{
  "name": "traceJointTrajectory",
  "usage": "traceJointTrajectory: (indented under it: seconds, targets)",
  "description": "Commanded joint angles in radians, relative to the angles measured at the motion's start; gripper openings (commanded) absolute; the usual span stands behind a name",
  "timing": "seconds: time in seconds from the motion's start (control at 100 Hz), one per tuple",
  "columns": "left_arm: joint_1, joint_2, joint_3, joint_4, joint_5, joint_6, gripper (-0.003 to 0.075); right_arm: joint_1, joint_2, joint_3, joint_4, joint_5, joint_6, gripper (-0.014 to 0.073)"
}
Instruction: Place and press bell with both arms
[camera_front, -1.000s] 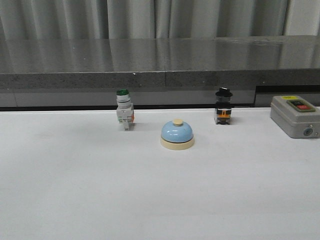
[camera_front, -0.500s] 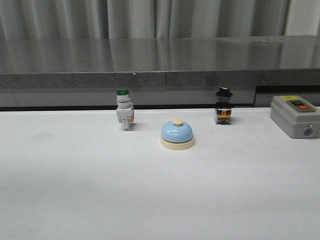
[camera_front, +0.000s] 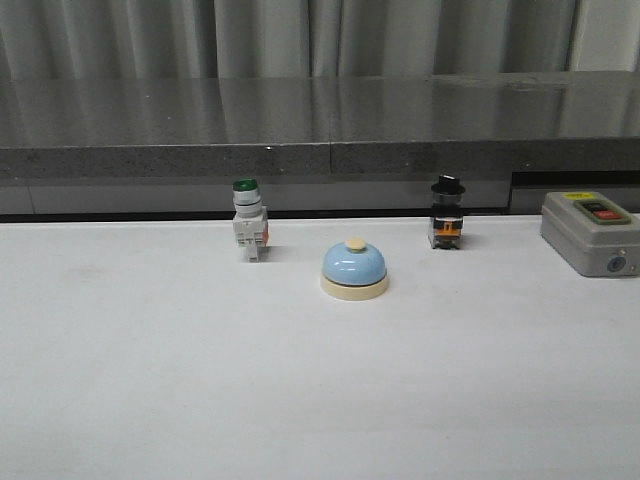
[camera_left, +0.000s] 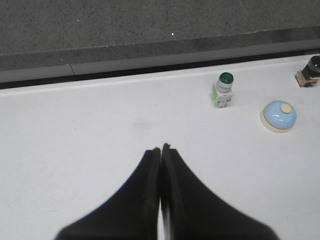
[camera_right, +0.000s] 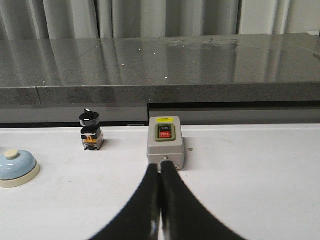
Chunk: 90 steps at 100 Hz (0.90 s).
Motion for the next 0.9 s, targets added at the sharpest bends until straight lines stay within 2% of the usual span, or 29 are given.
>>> traceJointTrajectory:
  seconds: [0.0, 0.23, 0.57, 0.67, 0.8, 0.89]
  targets:
    - [0.002, -0.088, 0.068, -0.009, -0.129, -0.012, -0.002, -0.004, -0.011, -0.015, -0.014, -0.087, -0.008, -0.006]
    - [0.002, -0.308, 0.267, -0.007, -0.148, -0.019, -0.002, -0.004, -0.011, -0.015, -0.014, -0.087, -0.008, -0.006]
    - [0.002, -0.547, 0.429, 0.082, -0.154, -0.021, -0.002, -0.004, -0.011, -0.015, -0.014, -0.087, -0.008, -0.006]
    - [0.002, -0.583, 0.466, 0.091, -0.154, -0.061, -0.002, -0.004, -0.011, -0.015, -0.014, -0.087, -0.008, -0.006]
    - [0.021, -0.62, 0.533, 0.091, -0.22, -0.072, -0.002, -0.004, -0.011, -0.015, -0.014, -0.087, -0.008, -0.006]
    - [0.056, -0.652, 0.6, 0.091, -0.351, -0.072, -0.002, -0.004, -0.011, -0.015, -0.014, -0.087, -0.008, -0.006]
